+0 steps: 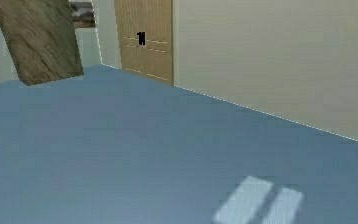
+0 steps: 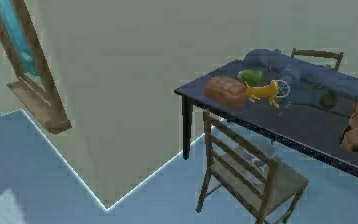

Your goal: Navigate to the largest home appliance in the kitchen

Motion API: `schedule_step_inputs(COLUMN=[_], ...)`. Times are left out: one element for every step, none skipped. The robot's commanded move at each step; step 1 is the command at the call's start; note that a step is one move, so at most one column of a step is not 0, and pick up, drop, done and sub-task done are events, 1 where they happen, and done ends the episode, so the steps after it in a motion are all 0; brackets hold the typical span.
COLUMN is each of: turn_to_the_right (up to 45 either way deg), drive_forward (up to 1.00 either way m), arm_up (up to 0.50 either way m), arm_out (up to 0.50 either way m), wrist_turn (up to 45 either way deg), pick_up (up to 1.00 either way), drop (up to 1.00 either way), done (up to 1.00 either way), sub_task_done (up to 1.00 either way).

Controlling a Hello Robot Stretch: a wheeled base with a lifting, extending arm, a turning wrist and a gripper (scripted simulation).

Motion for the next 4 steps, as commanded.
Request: schedule_step_inputs(turn_to_the_right=[-45.0,-9.0,0.0,-9.0], drive_forward=[0.0,0.0,1.0,0.0], arm_up=[0.0,0.0,0.0,0.0], arm_out=[0.0,0.0,0.0,0.0], wrist_turn=[0.0,0.0,0.0,0.0], pick_up=[0.0,0.0,0.0,0.0], drop=[0.0,0.0,0.0,0.0], done=[0.0,0.0,0.0,0.0], sub_task_done=[0.0,0.0,0.0,0.0])
